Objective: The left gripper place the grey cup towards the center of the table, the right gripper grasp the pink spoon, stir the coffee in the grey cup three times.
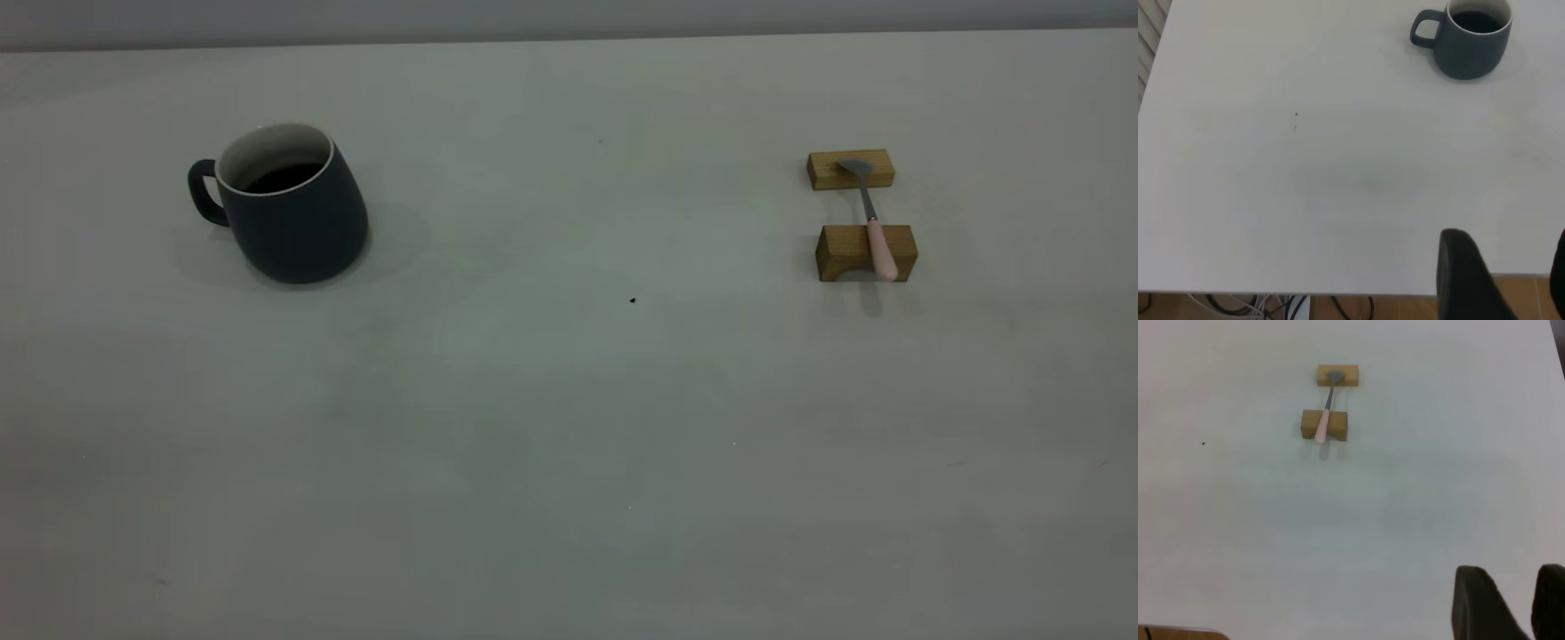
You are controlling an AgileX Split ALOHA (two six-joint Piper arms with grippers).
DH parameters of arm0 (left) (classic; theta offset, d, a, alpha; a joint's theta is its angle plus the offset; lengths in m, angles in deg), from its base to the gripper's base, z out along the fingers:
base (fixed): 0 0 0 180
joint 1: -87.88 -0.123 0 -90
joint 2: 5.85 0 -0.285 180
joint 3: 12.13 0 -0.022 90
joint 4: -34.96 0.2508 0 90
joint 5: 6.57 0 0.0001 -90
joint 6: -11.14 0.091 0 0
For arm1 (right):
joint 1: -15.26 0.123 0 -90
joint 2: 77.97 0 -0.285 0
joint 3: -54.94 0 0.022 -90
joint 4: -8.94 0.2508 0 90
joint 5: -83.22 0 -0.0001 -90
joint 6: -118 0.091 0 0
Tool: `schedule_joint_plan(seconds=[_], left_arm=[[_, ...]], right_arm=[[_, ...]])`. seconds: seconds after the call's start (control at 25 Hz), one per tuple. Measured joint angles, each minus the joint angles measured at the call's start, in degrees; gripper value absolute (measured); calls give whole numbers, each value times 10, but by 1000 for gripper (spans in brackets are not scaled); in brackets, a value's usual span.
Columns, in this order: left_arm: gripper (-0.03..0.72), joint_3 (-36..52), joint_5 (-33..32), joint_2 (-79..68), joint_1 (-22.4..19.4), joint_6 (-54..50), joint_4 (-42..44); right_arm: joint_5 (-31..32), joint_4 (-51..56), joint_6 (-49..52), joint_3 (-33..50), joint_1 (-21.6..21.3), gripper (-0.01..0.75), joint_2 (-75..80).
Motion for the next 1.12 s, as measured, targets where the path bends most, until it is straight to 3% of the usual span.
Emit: schedule_joint_plan(seconds=[0.48, 0.64, 0.84, 0.96, 1.12], left_arm=[[388, 0, 0, -21, 0, -14, 0], [388, -16, 13, -137, 0, -19, 0], [392, -79, 83, -333, 0, 17, 19], [443, -131, 129, -453, 0, 92, 25], [584, -225, 155, -621, 0, 204, 19]], right_arm=[[0, 0, 0, 0, 0, 238, 0], [0, 0, 0, 0, 0, 238, 0], [0, 0, 0, 0, 0, 238, 0], [0, 0, 0, 0, 0, 238, 0], [0, 0, 0, 0, 0, 238, 0]])
